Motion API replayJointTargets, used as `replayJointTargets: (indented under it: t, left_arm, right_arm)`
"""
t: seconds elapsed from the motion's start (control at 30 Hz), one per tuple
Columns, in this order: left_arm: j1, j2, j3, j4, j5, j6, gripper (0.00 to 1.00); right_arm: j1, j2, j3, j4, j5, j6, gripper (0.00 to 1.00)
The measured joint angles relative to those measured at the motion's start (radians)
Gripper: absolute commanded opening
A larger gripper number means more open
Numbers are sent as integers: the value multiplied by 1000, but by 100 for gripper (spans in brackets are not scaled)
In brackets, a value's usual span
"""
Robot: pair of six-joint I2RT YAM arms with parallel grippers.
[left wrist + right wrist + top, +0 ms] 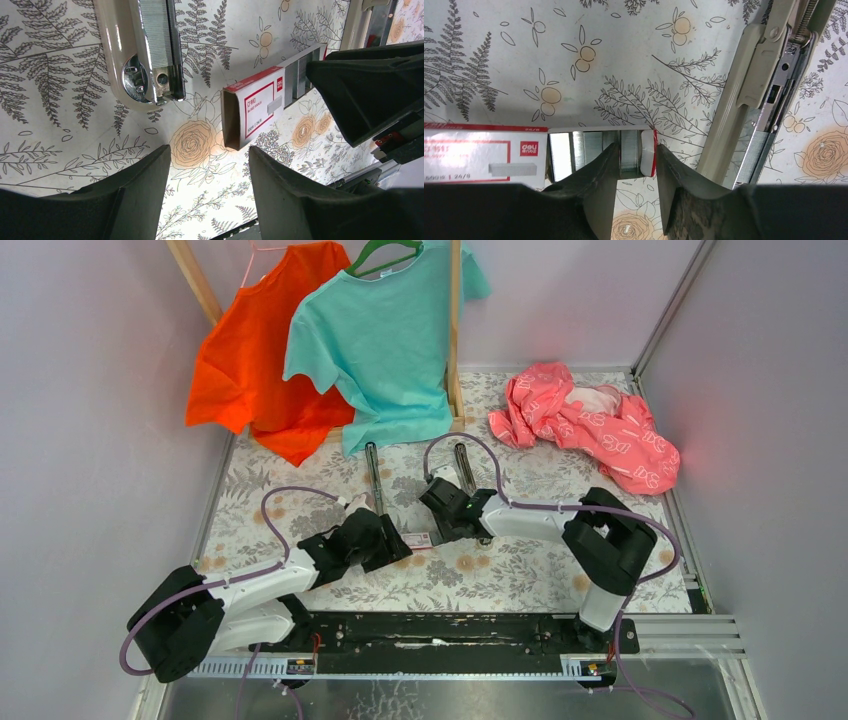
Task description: Load the staples into the stapler
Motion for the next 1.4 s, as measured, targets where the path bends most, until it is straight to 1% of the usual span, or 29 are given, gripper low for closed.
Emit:
replayJointTargets:
  t: [0.1, 0.2, 0.4, 0.83, 1.4]
  left_arm:
    - [0, 0, 0, 0, 0, 0, 66]
    - [0, 0, 0, 0, 0, 0, 66]
    - [0, 0, 0, 0, 0, 0, 66]
    - [0, -2, 0, -1, 0, 0, 66]
    - [0, -6, 0, -5, -2, 0, 66]
  right_arm:
    - [-1, -8, -3, 0, -10, -1, 40]
    - [-1, -19, -4, 0, -18, -3, 42]
    - [-1, -39, -4, -11, -18, -6, 42]
    - [16, -51, 31, -31, -66, -3, 36]
    - [22, 41, 76, -26, -72, 13, 33]
